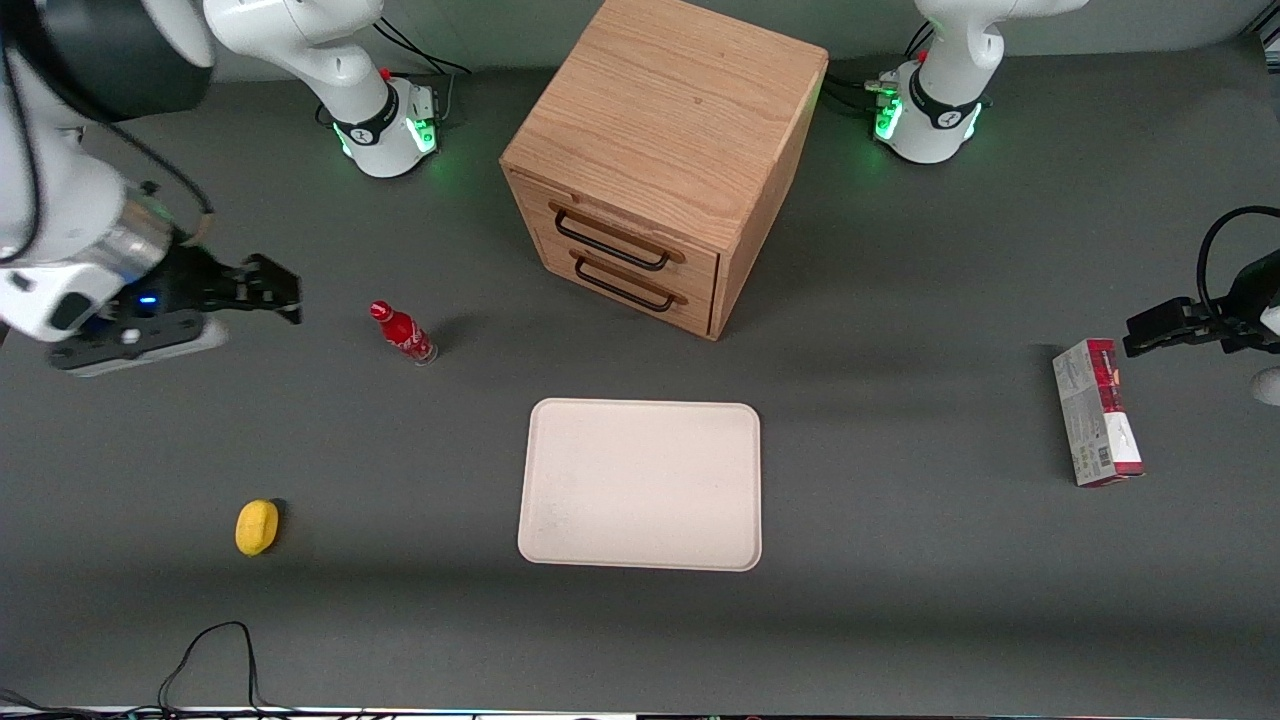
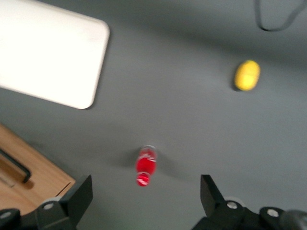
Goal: Open upper drawer
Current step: 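Lift the right gripper and swing it toward the wooden cabinet, then lower the open right gripper onto the upper drawer's black handle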
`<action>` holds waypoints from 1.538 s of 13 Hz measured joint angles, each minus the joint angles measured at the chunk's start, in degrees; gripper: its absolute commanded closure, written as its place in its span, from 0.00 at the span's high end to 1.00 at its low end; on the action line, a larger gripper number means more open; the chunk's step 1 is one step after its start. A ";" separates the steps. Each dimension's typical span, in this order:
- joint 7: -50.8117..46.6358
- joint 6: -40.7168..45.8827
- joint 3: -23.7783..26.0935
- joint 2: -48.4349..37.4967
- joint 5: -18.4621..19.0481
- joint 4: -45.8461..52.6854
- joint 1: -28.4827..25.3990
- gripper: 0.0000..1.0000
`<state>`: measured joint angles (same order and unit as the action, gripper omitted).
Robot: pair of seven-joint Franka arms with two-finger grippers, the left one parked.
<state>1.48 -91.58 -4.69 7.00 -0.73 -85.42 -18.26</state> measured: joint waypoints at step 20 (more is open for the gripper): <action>16.06 -0.56 -0.44 10.94 -3.95 6.75 -28.86 1.00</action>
<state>17.54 -92.14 -5.14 17.95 -4.68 -78.66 -47.12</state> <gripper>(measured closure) 0.000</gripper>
